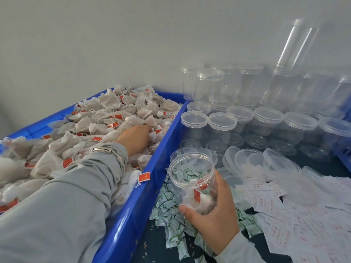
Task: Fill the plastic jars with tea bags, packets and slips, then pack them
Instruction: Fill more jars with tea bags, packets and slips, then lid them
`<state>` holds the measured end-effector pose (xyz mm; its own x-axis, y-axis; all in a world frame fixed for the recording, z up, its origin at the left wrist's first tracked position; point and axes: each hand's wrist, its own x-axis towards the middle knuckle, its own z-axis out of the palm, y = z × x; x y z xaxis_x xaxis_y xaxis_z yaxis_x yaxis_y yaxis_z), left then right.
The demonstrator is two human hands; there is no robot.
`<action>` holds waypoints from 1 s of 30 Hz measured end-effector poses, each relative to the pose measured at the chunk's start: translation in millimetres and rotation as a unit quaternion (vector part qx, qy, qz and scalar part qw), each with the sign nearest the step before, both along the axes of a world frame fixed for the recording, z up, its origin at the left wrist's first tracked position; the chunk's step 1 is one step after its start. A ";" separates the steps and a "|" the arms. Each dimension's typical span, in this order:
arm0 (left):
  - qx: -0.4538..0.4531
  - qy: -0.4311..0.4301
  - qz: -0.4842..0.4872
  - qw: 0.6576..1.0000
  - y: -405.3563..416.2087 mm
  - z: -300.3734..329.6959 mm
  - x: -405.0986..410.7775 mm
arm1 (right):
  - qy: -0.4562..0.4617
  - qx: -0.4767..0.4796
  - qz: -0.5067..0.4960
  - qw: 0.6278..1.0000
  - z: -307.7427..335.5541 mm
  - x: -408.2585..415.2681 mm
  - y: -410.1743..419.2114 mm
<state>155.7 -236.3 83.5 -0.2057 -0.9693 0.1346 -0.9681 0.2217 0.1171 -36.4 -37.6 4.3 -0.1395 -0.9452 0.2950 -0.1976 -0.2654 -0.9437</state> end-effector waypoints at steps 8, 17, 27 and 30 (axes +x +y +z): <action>0.023 0.404 0.044 0.913 13.6 37.7 -3.0 | 0.007 0.006 -0.010 1.000 2.5 -2.1 -1.1; 0.285 0.561 -0.193 0.753 69.2 69.9 -38.4 | 0.008 0.002 -0.024 1.000 2.7 -1.8 -2.7; 0.209 0.313 -0.304 0.875 102.9 62.3 -59.6 | -0.031 -0.017 -0.004 0.999 2.9 1.7 -2.4; 0.133 0.181 -0.314 0.922 100.5 54.5 -61.0 | -0.039 -0.021 -0.014 0.999 -0.8 1.9 -3.6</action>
